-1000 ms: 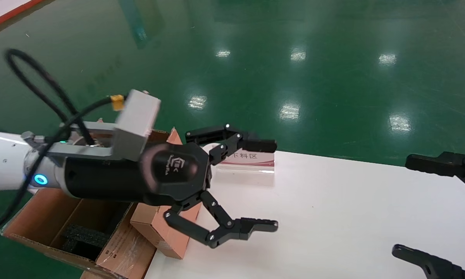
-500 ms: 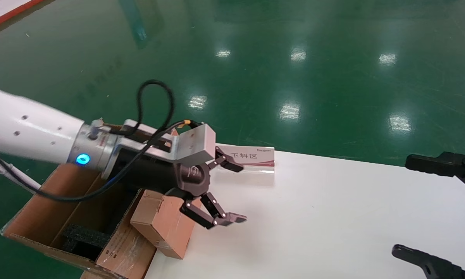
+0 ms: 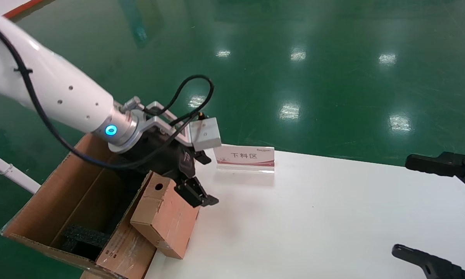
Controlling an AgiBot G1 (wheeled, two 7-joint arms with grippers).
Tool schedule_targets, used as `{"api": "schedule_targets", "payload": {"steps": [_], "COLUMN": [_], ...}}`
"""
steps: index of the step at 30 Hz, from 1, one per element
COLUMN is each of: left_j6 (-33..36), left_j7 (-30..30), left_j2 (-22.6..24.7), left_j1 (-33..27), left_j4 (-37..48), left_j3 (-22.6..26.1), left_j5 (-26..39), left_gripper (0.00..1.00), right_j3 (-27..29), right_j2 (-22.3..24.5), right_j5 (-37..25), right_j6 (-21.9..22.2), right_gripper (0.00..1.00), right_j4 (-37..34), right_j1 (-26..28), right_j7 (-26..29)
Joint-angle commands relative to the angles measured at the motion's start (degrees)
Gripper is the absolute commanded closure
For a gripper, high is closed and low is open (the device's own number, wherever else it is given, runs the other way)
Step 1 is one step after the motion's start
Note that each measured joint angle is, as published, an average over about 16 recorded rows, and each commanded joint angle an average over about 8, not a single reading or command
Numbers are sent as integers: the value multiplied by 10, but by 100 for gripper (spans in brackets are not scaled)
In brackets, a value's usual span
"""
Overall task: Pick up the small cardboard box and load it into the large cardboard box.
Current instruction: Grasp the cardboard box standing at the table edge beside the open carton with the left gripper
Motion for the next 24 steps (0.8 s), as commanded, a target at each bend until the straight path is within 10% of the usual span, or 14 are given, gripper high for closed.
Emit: {"api": "schedule_targets", "payload": {"steps": [1, 24], "left_j6": [1, -1], "left_j7": [-26, -215], "left_j2": [5, 14], "left_j1": [-23, -183], "left_j4": [4, 14], "left_j3": [28, 238], "left_j5": [6, 11], "left_gripper": [0, 0], "right_j3": [0, -1], "right_j2": [0, 0], "right_j5": [0, 1], "right_j6": [0, 0], "right_gripper": [0, 0], "right_j4": [0, 0], "right_j1": [0, 0], "right_j7": [0, -1]}}
